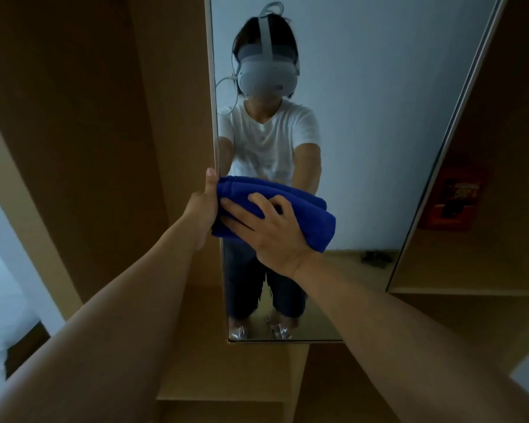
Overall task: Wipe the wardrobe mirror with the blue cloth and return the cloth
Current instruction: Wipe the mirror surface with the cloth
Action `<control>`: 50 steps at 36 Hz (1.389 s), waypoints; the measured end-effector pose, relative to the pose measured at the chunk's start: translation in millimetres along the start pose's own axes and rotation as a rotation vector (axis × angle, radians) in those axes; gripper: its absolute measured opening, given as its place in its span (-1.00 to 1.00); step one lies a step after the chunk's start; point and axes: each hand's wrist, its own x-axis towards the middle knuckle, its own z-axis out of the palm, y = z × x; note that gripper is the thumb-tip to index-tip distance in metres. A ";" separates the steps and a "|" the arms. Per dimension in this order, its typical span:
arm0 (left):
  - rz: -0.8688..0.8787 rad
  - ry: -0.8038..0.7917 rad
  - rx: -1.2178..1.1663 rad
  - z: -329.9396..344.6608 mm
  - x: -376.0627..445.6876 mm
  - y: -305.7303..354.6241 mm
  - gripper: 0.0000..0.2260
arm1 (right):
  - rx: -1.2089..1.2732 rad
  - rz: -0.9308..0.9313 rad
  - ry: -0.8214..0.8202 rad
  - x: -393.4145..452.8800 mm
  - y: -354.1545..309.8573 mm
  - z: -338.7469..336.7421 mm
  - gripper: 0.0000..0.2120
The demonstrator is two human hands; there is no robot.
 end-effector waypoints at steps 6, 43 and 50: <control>0.022 0.058 0.025 4.0 4.1 -2.1 -0.25 | -0.012 -0.122 -0.076 -27.0 -13.1 13.1 -0.51; 0.015 -0.123 -0.066 10.5 34.4 -65.4 -0.37 | -0.023 -0.189 -0.052 -58.9 -49.7 68.5 -0.61; 0.054 -0.035 -0.043 16.0 43.5 -76.7 -0.35 | 0.020 -0.329 -0.251 -110.9 -94.4 107.1 -0.64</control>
